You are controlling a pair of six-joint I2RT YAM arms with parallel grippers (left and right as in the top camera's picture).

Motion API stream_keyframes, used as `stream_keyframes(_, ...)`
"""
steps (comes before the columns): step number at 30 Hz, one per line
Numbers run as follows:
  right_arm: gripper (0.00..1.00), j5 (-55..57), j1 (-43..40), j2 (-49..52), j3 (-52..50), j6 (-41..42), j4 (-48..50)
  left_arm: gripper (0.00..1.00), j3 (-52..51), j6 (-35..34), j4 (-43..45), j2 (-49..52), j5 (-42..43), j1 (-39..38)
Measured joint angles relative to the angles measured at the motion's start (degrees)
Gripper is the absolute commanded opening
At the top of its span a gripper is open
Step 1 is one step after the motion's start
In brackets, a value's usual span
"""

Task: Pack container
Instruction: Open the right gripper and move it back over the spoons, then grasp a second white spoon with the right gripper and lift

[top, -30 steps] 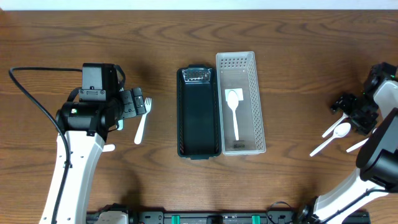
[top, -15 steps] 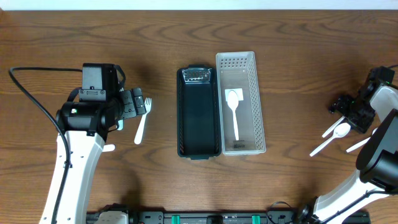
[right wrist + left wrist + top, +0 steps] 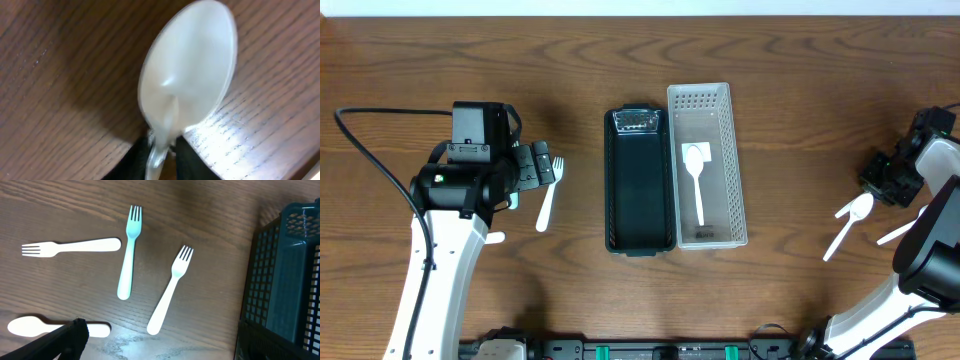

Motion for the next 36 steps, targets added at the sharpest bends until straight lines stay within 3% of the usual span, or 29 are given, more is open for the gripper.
stream_keyframes(3,0.1,-0.3,0.0,0.0,0.0,0.2,0.0,0.98,0.0,0.0,0.0,0.0,0.0,0.0)
stream_keyframes(5,0.01,-0.4,0.0,0.0,0.0,0.1,0.0,0.98,0.0,0.0,0.0,0.0,0.0,0.0)
stream_keyframes(12,0.01,-3.8,0.0,-0.1,0.2,0.2,0.2,0.98,0.0,0.0,0.0,0.0,0.0,0.0)
stream_keyframes(19,0.01,-10.8,2.6,-0.2,4.5,0.2,-5.5,0.98,0.0,0.0,0.0,0.0,0.0,0.0)
stream_keyframes(23,0.01,-11.8,8.8,-3.4,11.1,-0.6,-8.5,0.98,0.0,0.0,0.0,0.0,0.0,0.0)
stream_keyframes(31,0.01,-12.0,30.3,-17.1,21.8,-4.1,-10.3,0.98,0.0,0.0,0.0,0.0,0.0,0.0)
stream_keyframes(36,0.01,-10.0,42.4,-16.1,22.1,-5.0,-12.9,0.98,0.0,0.0,0.0,0.0,0.0,0.0)
